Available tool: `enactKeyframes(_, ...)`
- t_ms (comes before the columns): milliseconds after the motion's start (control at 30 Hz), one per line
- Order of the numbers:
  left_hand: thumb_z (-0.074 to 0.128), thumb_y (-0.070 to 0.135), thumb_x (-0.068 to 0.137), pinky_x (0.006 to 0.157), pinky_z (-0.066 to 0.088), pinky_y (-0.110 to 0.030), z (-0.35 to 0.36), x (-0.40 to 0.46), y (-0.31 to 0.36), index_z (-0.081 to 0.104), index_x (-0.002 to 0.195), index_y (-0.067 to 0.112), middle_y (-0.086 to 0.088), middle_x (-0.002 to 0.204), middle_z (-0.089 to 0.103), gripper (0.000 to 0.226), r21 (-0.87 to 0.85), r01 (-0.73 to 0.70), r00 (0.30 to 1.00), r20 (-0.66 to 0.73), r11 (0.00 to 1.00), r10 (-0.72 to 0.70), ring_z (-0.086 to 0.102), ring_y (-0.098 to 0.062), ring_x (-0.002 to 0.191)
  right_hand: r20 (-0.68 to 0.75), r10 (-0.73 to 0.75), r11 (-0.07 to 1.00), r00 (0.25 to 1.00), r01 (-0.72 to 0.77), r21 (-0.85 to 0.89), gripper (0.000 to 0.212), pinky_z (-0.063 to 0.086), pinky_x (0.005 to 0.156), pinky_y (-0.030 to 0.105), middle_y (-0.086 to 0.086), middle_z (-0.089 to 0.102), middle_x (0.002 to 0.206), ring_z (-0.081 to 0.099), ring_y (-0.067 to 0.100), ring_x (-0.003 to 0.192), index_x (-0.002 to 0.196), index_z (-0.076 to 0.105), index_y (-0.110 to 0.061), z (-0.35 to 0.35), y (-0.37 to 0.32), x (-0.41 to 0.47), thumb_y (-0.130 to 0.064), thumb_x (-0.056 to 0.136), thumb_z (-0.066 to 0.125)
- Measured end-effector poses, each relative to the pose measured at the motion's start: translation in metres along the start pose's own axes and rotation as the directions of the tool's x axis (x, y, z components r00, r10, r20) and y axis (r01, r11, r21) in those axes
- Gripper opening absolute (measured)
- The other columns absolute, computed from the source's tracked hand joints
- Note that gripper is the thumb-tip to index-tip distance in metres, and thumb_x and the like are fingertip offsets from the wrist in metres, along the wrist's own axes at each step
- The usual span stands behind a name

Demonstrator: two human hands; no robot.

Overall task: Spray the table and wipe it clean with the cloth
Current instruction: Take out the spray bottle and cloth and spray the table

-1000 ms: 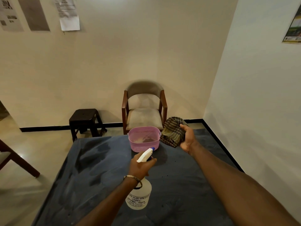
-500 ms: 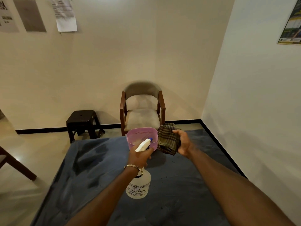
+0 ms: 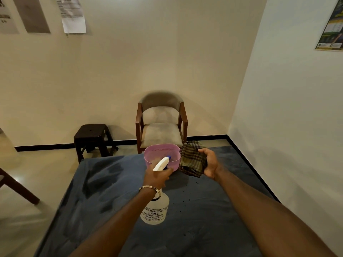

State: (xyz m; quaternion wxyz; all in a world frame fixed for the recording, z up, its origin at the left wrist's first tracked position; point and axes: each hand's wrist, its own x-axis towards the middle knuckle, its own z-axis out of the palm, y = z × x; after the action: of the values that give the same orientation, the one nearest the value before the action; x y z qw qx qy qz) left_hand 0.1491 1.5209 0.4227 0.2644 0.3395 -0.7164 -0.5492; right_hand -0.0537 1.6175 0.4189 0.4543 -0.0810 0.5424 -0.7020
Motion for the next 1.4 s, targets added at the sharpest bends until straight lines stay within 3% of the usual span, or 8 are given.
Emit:
enactKeyframes(167,0.073,0.024,0.082,0.046,0.047,-0.013,0.002,-0.014,-0.001,0.056,0.111,0.020,-0.002,0.086,0.062,0.034,0.057,-0.121,0.987,0.115,0.991,0.114,0.063,-0.018,0.076,-0.027,-0.020,0.998,0.999,0.022,0.058,0.043,0.058,0.083,0.043,0.018,0.074,0.113,0.073,0.033,0.097,0.104,0.076,-0.007,0.006,0.000,0.001,-0.030,0.095,0.041)
enactKeyframes(367,0.074,0.026,0.081,0.048,0.048,-0.011,0.005,-0.024,-0.005,0.058,0.109,0.024,0.007,0.082,0.060,0.032,0.131,-0.210,0.967,0.175,0.969,0.186,0.062,-0.008,0.070,-0.031,-0.019,0.994,0.999,0.022,0.107,0.043,0.057,0.084,0.044,0.018,0.074,0.112,0.072,0.034,0.099,0.110,0.072,-0.005,0.014,0.003,0.006,-0.031,0.096,0.040)
enactKeyframes(533,0.071,0.026,0.084,0.043,0.046,-0.014,-0.004,-0.018,-0.016,0.053,0.115,0.024,0.000,0.085,0.061,0.036,0.085,-0.069,0.992,0.110,0.994,0.059,0.063,-0.014,0.071,-0.035,-0.032,0.992,0.999,0.036,0.118,0.042,0.057,0.080,0.043,0.018,0.075,0.109,0.075,0.032,0.091,0.104,0.074,-0.006,0.016,0.005,0.007,-0.030,0.097,0.040)
enactKeyframes(733,0.073,0.025,0.082,0.046,0.051,-0.017,-0.017,-0.007,-0.031,0.061,0.100,0.018,-0.003,0.081,0.063,0.023,0.092,-0.084,0.995,0.068,0.992,0.078,0.064,-0.018,0.075,-0.055,-0.039,0.993,0.998,0.045,0.110,0.042,0.058,0.078,0.042,0.017,0.074,0.110,0.075,0.031,0.093,0.108,0.073,-0.007,0.017,0.007,0.009,-0.031,0.096,0.041)
enactKeyframes(900,0.071,0.028,0.084,0.047,0.046,-0.015,-0.024,0.003,-0.041,0.055,0.119,0.017,-0.009,0.095,0.063,0.040,0.039,0.003,0.999,0.039,0.999,-0.004,0.063,-0.021,0.082,-0.077,-0.035,0.992,0.996,0.045,0.122,0.040,0.059,0.072,0.040,0.016,0.076,0.106,0.076,0.030,0.088,0.109,0.071,-0.008,0.021,0.007,0.013,-0.031,0.097,0.041)
enactKeyframes(1067,0.071,0.022,0.084,0.049,0.047,-0.014,-0.025,0.012,-0.044,0.057,0.106,0.020,-0.004,0.085,0.061,0.026,0.036,-0.094,0.992,0.086,0.995,0.091,0.062,-0.017,0.074,-0.062,-0.036,0.989,0.997,0.044,0.140,0.040,0.058,0.076,0.042,0.016,0.076,0.107,0.076,0.030,0.089,0.111,0.070,-0.008,0.026,0.010,0.022,-0.031,0.097,0.040)
enactKeyframes(1167,0.069,0.011,0.084,0.059,0.050,-0.013,-0.025,0.019,-0.045,0.057,0.096,0.021,0.002,0.081,0.060,0.020,0.032,-0.193,0.978,0.086,0.981,0.190,0.061,-0.015,0.074,-0.058,-0.030,0.987,0.998,0.039,0.154,0.040,0.058,0.073,0.041,0.016,0.076,0.106,0.076,0.030,0.088,0.109,0.071,-0.008,0.026,0.011,0.031,-0.031,0.098,0.040)
enactKeyframes(1400,0.064,0.002,0.085,0.069,0.051,-0.013,-0.011,0.057,-0.041,0.056,0.102,0.016,0.003,0.087,0.060,0.023,0.032,-0.284,0.959,0.017,0.958,0.283,0.060,-0.012,0.079,-0.063,0.016,0.984,0.998,-0.005,0.176,0.040,0.056,0.081,0.043,0.018,0.074,0.112,0.072,0.034,0.098,0.114,0.070,-0.005,0.022,0.008,0.073,-0.030,0.099,0.042)
